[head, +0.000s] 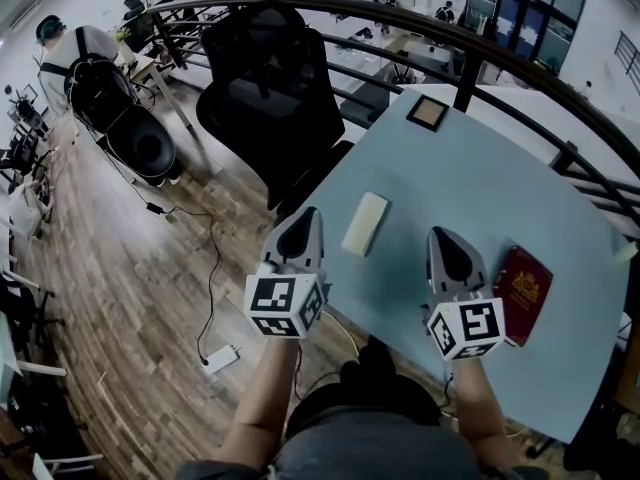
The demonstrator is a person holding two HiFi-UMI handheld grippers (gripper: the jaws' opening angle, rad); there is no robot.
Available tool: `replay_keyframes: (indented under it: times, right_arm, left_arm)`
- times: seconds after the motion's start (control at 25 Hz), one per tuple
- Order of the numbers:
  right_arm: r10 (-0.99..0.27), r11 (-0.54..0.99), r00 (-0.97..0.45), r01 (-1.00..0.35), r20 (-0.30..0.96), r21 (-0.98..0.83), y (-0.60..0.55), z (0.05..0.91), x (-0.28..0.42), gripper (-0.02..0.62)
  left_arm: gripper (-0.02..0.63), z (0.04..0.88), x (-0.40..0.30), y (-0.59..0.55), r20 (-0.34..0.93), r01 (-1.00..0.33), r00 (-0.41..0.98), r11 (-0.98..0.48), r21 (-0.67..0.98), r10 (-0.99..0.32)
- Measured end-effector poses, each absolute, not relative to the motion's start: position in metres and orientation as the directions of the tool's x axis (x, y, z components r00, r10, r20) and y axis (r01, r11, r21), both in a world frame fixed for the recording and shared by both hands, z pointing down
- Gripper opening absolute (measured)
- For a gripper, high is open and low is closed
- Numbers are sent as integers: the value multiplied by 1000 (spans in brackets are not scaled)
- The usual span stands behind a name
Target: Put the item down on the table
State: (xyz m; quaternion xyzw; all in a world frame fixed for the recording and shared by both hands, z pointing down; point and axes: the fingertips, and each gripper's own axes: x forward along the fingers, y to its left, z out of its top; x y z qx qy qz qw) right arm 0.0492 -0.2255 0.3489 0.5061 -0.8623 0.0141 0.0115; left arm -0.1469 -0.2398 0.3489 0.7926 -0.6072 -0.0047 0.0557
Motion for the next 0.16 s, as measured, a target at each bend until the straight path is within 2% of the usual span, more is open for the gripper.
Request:
replay_keyframes:
  times: [0.16]
  right_arm:
    - [-871, 491, -491, -871, 35, -11, -227, 349, 45, 2]
  left_arm:
    - [6, 352, -151, -241, 69, -963, 259, -252, 95, -963]
